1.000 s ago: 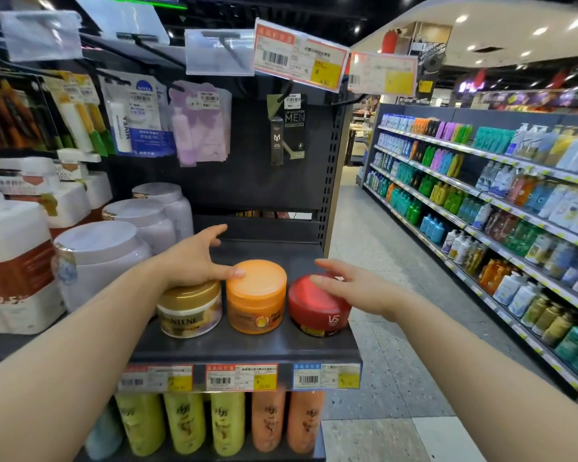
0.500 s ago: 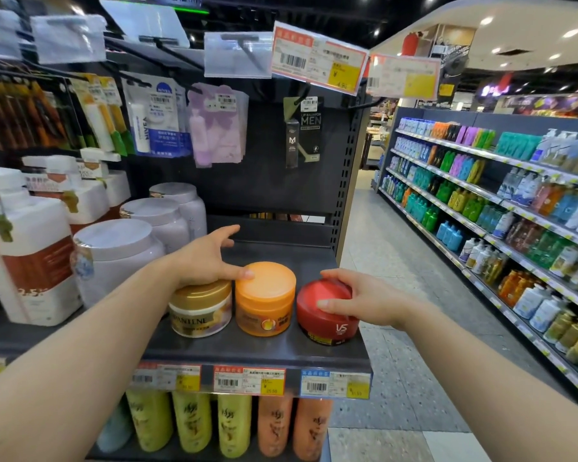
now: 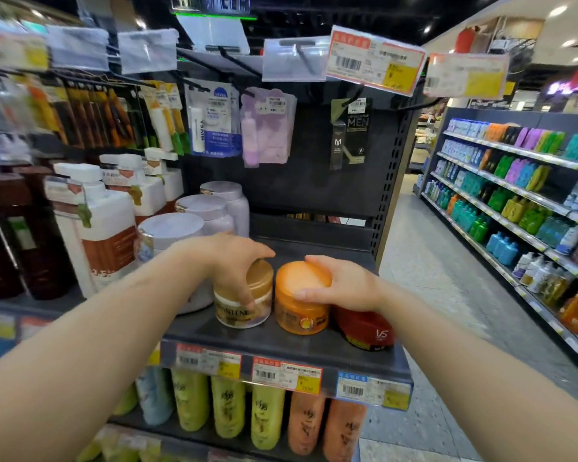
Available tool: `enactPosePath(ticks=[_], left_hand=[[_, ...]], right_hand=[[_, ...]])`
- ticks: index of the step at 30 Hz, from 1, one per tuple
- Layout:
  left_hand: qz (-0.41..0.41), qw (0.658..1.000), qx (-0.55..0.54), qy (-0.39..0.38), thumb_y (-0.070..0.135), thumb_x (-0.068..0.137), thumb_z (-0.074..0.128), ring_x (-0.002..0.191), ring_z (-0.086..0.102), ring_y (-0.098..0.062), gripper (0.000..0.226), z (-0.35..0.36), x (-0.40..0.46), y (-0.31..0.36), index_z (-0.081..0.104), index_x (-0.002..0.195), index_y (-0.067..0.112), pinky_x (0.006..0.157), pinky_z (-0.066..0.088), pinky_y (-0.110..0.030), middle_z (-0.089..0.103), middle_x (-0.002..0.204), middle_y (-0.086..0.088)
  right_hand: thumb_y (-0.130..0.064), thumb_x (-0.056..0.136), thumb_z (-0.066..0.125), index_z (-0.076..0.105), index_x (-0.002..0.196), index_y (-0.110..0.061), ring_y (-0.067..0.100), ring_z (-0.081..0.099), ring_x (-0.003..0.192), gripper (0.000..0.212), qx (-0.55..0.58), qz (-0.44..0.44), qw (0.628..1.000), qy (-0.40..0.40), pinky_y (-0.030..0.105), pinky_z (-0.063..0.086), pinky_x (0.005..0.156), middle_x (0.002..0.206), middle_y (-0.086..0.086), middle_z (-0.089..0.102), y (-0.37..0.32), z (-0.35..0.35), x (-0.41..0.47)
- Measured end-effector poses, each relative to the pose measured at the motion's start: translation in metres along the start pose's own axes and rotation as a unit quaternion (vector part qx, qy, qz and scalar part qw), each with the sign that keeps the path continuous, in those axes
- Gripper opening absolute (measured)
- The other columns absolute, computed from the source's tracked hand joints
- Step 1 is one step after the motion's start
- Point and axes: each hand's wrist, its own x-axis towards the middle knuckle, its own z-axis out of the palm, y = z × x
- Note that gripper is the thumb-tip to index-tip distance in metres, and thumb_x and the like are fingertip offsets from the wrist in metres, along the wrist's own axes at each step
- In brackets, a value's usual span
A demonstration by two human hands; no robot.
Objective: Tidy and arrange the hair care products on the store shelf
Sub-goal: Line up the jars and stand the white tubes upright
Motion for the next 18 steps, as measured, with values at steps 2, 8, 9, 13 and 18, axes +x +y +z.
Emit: enactPosePath(ticks=[2,8,9,13,18], left_hand=[[0.005,1.000,0.000,0.009,0.052,0.069,0.078,0.139,0.031,-0.022,0.103,0.0023,0.0001,-0.0024,0.018,0.150,0.032,0.110,0.030,-0.036,0.031,0.154,0.007],[-0.003,1.000,0.006,0.014,0.053,0.070,0.077,0.141,0.027,-0.022,0.102,0.0029,-0.0024,-0.0040,0.018,0.150,0.033,0.114,0.019,-0.039,0.030,0.155,0.007],[-0.005,1.000,0.007,0.012,0.052,0.071,0.077,0.141,0.026,-0.022,0.101,0.0030,-0.0032,-0.0040,0.018,0.150,0.033,0.115,0.017,-0.040,0.029,0.155,0.007],[-0.003,1.000,0.004,0.009,0.051,0.072,0.076,0.142,0.026,-0.022,0.100,0.0028,-0.0064,-0.0038,0.017,0.150,0.031,0.117,0.011,-0.042,0.029,0.155,0.006],[-0.001,1.000,-0.002,0.010,0.052,0.071,0.077,0.142,0.026,-0.022,0.101,0.0039,-0.0082,-0.0049,0.018,0.150,0.031,0.117,0.013,-0.044,0.030,0.155,0.007]], right_hand=[[-0.064,0.074,0.065,0.025,0.149,-0.031,0.019,0.036,0.135,0.091,-0.006,-0.002,1.000,0.000,0.033,0.033,0.106,0.152,-0.003,0.033,-0.0023,-0.0017,-0.0001],[-0.066,0.073,0.065,0.025,0.147,-0.034,0.020,0.039,0.132,0.089,-0.010,-0.006,1.000,-0.004,0.036,0.038,0.105,0.150,-0.003,0.035,-0.0044,0.0021,-0.0021],[-0.067,0.073,0.064,0.024,0.147,-0.034,0.020,0.039,0.132,0.090,-0.008,-0.004,1.000,-0.003,0.036,0.038,0.104,0.150,-0.003,0.034,-0.0037,0.0033,-0.0027],[-0.069,0.073,0.062,0.021,0.148,-0.035,0.020,0.037,0.135,0.092,-0.010,-0.006,1.000,-0.007,0.035,0.037,0.105,0.153,-0.004,0.031,-0.0040,0.0042,-0.0037],[-0.066,0.077,0.062,0.016,0.151,-0.033,0.021,0.034,0.138,0.093,-0.018,0.006,1.000,-0.025,0.037,0.035,0.109,0.155,-0.004,0.027,-0.0099,0.0023,-0.0020]])
